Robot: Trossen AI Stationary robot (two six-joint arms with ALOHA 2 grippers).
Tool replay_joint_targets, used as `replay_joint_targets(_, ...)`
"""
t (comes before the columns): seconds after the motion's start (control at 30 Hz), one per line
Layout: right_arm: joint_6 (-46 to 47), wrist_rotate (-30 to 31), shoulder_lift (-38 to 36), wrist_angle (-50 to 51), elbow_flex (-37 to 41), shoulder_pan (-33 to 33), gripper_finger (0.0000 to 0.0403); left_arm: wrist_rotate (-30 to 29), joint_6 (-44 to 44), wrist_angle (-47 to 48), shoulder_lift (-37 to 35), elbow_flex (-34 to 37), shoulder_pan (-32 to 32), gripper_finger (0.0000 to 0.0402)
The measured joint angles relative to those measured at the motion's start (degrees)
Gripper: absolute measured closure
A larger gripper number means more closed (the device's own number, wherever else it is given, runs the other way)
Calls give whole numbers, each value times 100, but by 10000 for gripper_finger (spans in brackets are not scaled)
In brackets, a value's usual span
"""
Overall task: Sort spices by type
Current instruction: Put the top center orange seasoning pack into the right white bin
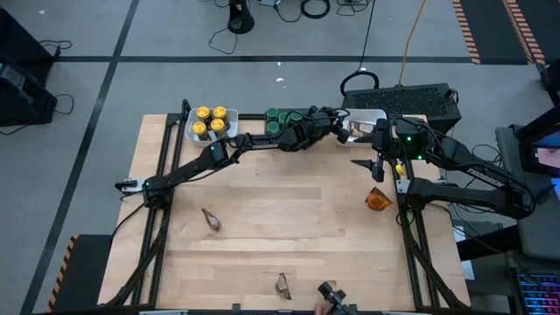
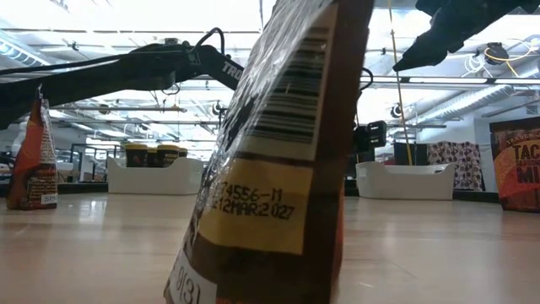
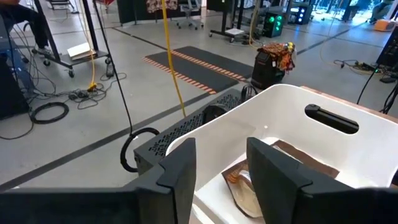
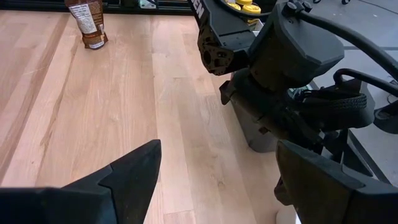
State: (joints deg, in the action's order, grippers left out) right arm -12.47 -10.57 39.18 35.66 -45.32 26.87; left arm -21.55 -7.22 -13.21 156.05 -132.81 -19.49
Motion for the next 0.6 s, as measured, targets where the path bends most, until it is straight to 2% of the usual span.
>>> replay_joint_targets(0.23,0,0,2,0,0,0,101,517,4,31,0,4,-2,255)
replay_joint_targets(0.4,-7,0,2,10,0,1,101,631,12,135,-32,6,3,255)
replay_joint_targets(0.6,-197,1,1,1,0,1,101,1201,490,640,-624,11,47,255)
